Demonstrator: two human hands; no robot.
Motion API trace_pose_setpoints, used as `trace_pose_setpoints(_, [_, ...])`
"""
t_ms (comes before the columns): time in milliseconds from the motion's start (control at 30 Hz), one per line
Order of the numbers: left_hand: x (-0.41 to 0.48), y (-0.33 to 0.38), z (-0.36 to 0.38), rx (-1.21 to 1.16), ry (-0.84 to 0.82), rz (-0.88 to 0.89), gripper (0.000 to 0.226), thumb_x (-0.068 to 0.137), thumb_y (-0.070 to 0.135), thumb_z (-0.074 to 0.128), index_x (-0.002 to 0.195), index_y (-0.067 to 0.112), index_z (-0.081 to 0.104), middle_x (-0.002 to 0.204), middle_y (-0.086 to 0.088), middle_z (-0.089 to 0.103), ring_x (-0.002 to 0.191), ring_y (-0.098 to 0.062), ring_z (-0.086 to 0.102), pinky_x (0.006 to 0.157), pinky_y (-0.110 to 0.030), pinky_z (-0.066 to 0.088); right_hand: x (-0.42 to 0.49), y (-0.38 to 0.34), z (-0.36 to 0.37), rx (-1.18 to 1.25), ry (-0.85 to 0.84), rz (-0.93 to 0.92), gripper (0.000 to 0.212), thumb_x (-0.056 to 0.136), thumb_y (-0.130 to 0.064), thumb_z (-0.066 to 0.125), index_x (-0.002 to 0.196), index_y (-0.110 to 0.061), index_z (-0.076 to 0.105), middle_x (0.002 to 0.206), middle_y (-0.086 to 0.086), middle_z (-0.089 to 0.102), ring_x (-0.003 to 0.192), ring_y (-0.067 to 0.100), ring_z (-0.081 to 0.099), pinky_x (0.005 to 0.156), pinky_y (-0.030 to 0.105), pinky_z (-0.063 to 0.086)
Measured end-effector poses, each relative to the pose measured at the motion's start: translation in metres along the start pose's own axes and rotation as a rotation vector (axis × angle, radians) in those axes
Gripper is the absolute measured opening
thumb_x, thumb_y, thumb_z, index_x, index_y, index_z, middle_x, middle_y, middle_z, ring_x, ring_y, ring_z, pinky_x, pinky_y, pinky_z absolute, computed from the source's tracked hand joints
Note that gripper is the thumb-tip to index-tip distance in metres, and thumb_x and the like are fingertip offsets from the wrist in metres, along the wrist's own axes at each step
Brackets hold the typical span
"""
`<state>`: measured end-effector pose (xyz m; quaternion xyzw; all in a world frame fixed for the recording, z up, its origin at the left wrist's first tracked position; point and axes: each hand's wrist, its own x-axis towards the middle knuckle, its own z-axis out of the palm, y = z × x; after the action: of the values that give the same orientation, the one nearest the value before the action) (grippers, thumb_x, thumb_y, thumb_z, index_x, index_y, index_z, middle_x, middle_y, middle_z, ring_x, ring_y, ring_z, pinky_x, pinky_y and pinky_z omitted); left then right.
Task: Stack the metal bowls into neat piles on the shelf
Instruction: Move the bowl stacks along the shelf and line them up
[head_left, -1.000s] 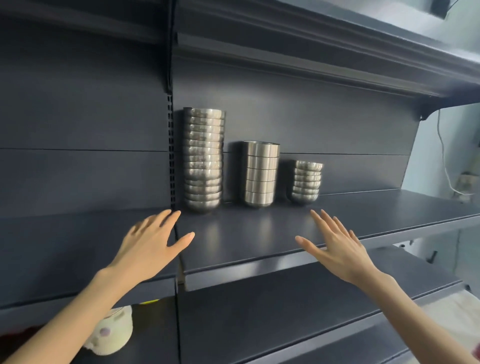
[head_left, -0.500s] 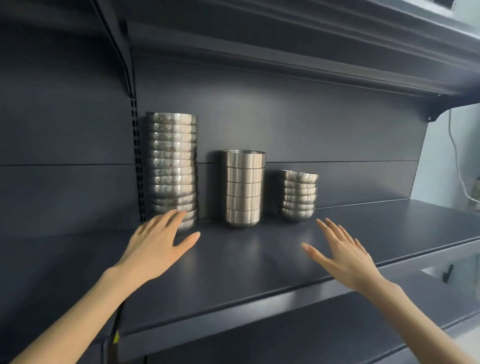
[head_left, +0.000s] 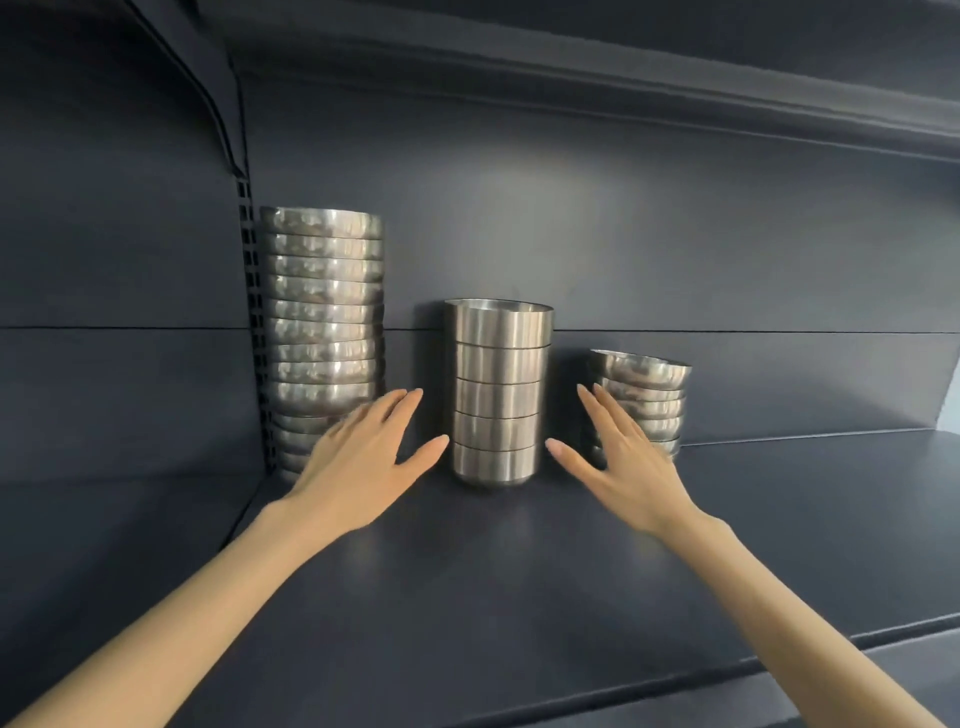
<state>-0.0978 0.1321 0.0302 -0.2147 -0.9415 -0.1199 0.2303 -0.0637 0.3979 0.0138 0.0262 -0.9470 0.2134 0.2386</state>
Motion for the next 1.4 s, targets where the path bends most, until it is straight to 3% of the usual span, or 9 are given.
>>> trace_pose_setpoints(267, [0.064,0.024,0.021,-0.241,0.213,-0.074,0.074,0.094,0.057,0.026,0.154,0.024,-0.001,0.162,0.003,0.004,0.147,-0.015,0.013,0.112,-0.038,0.028,0.065,0.0,0.002,0.211,0.095,-0.238,0.09,0.08,-0.074,0.037,0.151,-0.042,-0.009,0.16,-0.02,-0.01,0.147,0.002,0.009,0.108,0.037,0.033])
trace_pose_setpoints(367, [0.082,0.034,0.038,-0.392,0.298,-0.066,0.072,0.096,0.053,0.03,0.153,0.028,-0.004,0.162,0.007,0.002,0.146,-0.01,0.011,0.111,-0.033,0.025,0.084,-0.002,0.01,0.331,0.148,-0.289,0.09,0.081,-0.069,0.043,0.151,-0.041,-0.008,0.161,-0.019,-0.008,0.138,-0.012,0.007,0.093,0.009,0.031])
trace_pose_setpoints(467, [0.097,0.042,0.053,-0.586,0.37,-0.059,0.07,0.094,0.053,0.03,0.153,0.029,0.0,0.161,0.01,0.005,0.135,0.016,0.009,0.105,-0.009,0.014,0.1,-0.001,0.025,0.525,0.196,-0.302,0.09,0.083,-0.067,0.048,0.151,-0.04,-0.005,0.162,-0.018,-0.002,0.137,-0.017,0.003,0.089,-0.006,0.021])
trace_pose_setpoints(567, [0.107,0.042,0.067,-0.719,0.438,-0.046,0.063,0.099,0.05,0.034,0.151,0.033,0.003,0.159,0.011,0.01,0.124,0.033,0.006,0.095,0.008,0.01,0.114,0.002,0.045,0.685,0.261,-0.31,0.09,0.085,-0.062,0.055,0.152,-0.037,0.0,0.162,-0.013,0.006,0.146,-0.004,0.008,0.108,0.007,0.018])
trace_pose_setpoints(667, [0.11,0.039,0.078,-0.797,0.487,-0.047,0.062,0.092,0.054,0.034,0.145,0.041,0.004,0.153,0.023,0.01,0.13,0.027,0.008,0.1,0.006,0.01,0.12,0.0,0.061,0.725,0.297,-0.329,0.092,0.085,-0.056,0.055,0.155,-0.024,0.004,0.162,-0.004,0.011,0.148,0.006,0.013,0.12,0.029,0.022])
trace_pose_setpoints(800, [0.113,0.039,0.085,-0.845,0.512,-0.039,0.06,0.09,0.055,0.033,0.142,0.044,0.005,0.145,0.035,0.008,0.135,0.021,0.009,0.105,0.001,0.01,0.127,0.001,0.074,0.747,0.357,-0.353,0.089,0.088,-0.051,0.055,0.154,-0.022,0.005,0.161,0.002,0.014,0.148,0.014,0.018,0.119,0.045,0.025])
trace_pose_setpoints(1033, [0.12,0.033,0.082,-0.865,0.49,0.002,0.064,0.091,0.054,0.038,0.144,0.044,0.003,0.15,0.028,0.013,0.139,0.013,0.014,0.111,-0.008,0.014,0.132,0.007,0.072,0.794,0.353,-0.4,0.08,0.088,-0.05,0.056,0.146,-0.043,0.002,0.16,0.001,0.018,0.147,0.014,0.02,0.118,0.048,0.026])
trace_pose_setpoints(1200, [0.121,0.03,0.081,-0.825,0.445,0.022,0.07,0.091,0.057,0.038,0.145,0.045,-0.005,0.159,0.015,0.013,0.143,0.002,0.018,0.116,-0.024,0.018,0.135,0.011,0.069,0.795,0.3,-0.425,0.083,0.087,-0.052,0.057,0.146,-0.044,-0.001,0.161,-0.002,0.017,0.147,0.012,0.021,0.118,0.048,0.027])
trace_pose_setpoints(1400, [0.119,0.028,0.08,-0.766,0.433,0.026,0.07,0.092,0.058,0.036,0.144,0.048,-0.009,0.153,0.026,0.01,0.141,0.008,0.016,0.109,-0.012,0.017,0.134,0.011,0.068,0.798,0.274,-0.445,0.082,0.089,-0.049,0.056,0.145,-0.044,-0.004,0.161,-0.002,0.016,0.147,0.011,0.021,0.119,0.046,0.026])
